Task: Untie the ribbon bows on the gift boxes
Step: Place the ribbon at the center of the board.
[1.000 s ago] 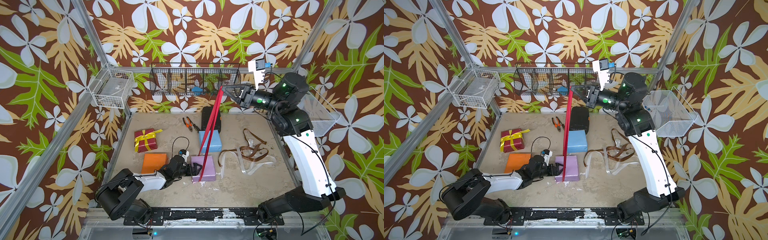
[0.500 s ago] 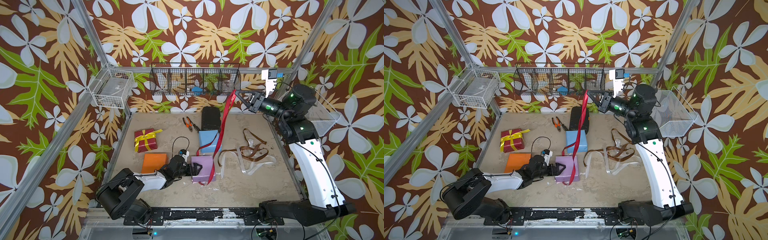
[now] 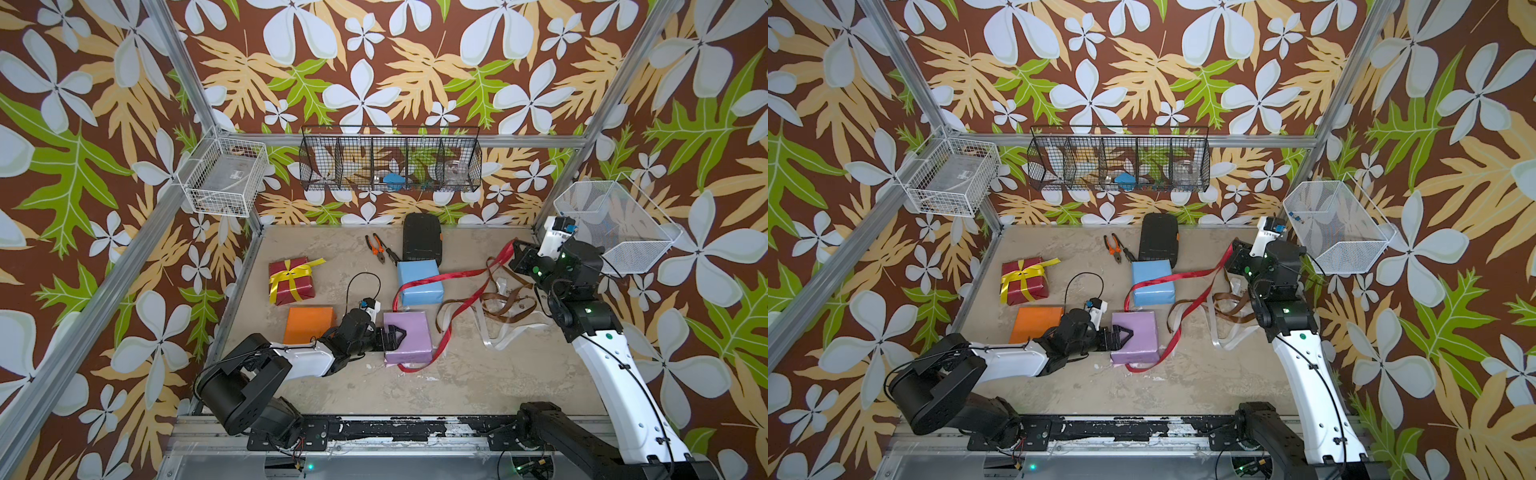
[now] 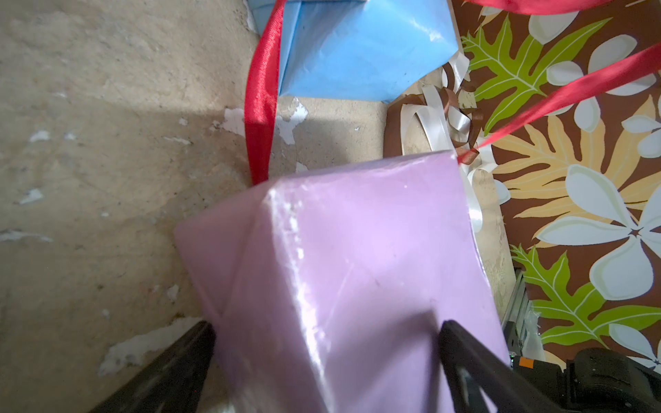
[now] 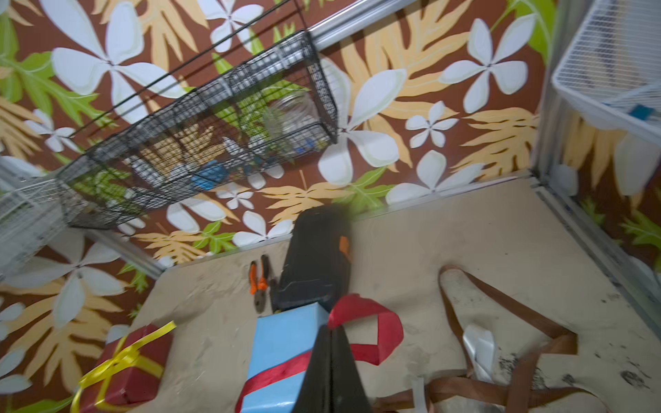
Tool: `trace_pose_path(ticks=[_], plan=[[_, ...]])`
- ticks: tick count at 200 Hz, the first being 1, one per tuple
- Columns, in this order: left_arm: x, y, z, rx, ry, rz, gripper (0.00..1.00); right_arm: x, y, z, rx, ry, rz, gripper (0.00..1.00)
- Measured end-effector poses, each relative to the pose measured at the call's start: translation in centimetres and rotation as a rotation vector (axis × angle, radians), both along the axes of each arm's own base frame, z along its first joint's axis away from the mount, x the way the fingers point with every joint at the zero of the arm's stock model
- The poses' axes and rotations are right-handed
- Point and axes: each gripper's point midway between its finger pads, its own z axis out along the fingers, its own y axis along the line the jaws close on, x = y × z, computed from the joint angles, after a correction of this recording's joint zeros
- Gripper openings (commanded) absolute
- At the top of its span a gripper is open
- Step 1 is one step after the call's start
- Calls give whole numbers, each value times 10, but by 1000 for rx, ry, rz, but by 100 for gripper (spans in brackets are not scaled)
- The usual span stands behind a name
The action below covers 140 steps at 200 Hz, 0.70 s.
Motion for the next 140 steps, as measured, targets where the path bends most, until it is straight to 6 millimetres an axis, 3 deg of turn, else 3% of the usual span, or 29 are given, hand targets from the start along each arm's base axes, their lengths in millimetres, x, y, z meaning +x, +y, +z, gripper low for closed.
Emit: trace_pose_path(ticks=[25, 52, 58, 65, 73, 80, 82, 109, 140], plan=[[0, -1, 0, -2, 0, -2, 99, 7, -16, -46, -34, 66, -82, 0], [0, 0, 1, -3, -2, -1, 99, 15, -25, -122, -74, 230, -121, 0], [0, 0, 1, -2, -1, -1, 99, 16, -27, -136, -82, 265, -127, 5], [0, 0, 1, -1, 0, 0, 99, 17, -28, -151, -95, 306, -130, 23], [-1, 1, 1, 0, 1, 1, 99, 20, -28, -167, -105, 357, -126, 57], [-1, 1, 2, 2, 2, 1, 99, 25, -28, -177, -114, 394, -120, 95], [-1, 1, 2, 3, 2, 1, 99, 27, -28, -179, -120, 405, -118, 99], [-3, 3, 5, 12, 14, 1, 99, 42, -23, -193, -160, 479, -77, 100], [-5, 6, 6, 29, 22, 5, 99, 31, -14, -199, -183, 507, -36, 100]])
